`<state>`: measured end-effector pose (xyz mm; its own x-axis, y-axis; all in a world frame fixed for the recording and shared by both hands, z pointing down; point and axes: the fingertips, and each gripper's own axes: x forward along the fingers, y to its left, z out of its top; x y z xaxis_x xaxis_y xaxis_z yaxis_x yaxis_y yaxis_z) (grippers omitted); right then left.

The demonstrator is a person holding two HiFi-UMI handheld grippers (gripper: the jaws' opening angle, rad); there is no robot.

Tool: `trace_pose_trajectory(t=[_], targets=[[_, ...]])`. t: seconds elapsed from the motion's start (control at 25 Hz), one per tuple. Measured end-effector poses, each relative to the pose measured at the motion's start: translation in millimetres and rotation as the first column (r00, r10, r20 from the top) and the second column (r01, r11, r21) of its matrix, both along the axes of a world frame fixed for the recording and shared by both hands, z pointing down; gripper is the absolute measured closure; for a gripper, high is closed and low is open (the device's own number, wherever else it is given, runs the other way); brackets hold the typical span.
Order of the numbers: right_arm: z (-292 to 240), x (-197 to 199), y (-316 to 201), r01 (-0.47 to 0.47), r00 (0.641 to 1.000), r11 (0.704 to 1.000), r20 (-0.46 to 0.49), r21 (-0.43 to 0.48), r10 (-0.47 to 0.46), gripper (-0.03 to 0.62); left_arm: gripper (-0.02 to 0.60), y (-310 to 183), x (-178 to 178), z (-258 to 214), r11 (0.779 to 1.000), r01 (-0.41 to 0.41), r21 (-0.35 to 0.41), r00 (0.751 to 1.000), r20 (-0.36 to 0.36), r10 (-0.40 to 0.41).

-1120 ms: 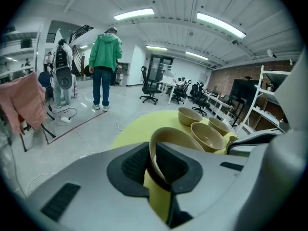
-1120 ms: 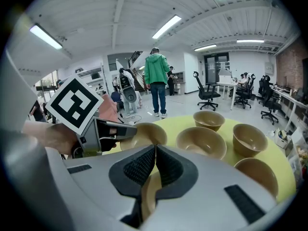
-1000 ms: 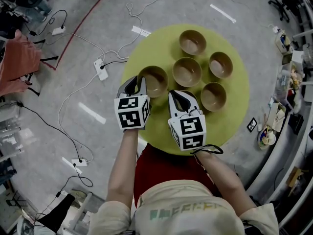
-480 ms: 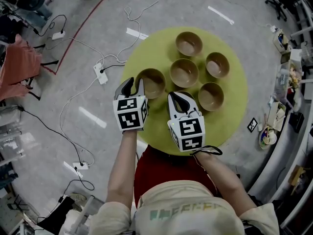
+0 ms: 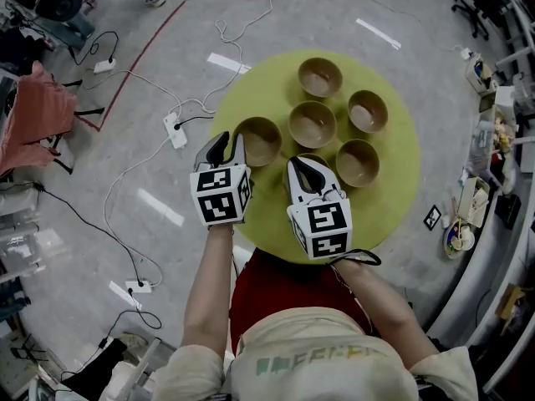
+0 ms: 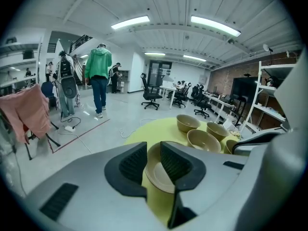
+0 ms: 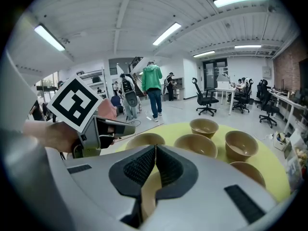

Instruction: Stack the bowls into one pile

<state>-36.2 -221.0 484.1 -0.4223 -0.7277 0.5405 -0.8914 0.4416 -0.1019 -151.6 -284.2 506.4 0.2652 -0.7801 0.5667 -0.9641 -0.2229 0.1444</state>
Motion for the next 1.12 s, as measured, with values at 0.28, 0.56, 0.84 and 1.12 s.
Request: trace_pose_trajectory(t=[0.28,0.56,0.84,1.12], targets=[[-21.2,9.7,11.6,-0.013,1.0,0.999,0.017,0.039,0.013,0.557,0.523,16.9,6.5,-21.7,0.999,0.003,0.033,1.0,-0.017,-0.002],[-38.2,23.1,28.3,-0.028,0.999,0.997,0.028,0.071,0.026,0.557,0.543,39.9,14.3,-48.2,0.997,0.007,0.076,0.999,-0.044,-0.003],[-56.1,37.9,49.1,-0.034,0.999,0.994,0.043,0.108,0.029,0.557,0.555,69.2,24.0,-68.4,0.994,0.004,0.11,0.999,-0.047,0.001],[-73.7,51.8,78.6,-0.026,0.998,0.989,0.057,0.143,0.018,0.557,0.558,106.1,34.1,-86.3,0.99,0.025,0.137,0.999,-0.043,-0.019]])
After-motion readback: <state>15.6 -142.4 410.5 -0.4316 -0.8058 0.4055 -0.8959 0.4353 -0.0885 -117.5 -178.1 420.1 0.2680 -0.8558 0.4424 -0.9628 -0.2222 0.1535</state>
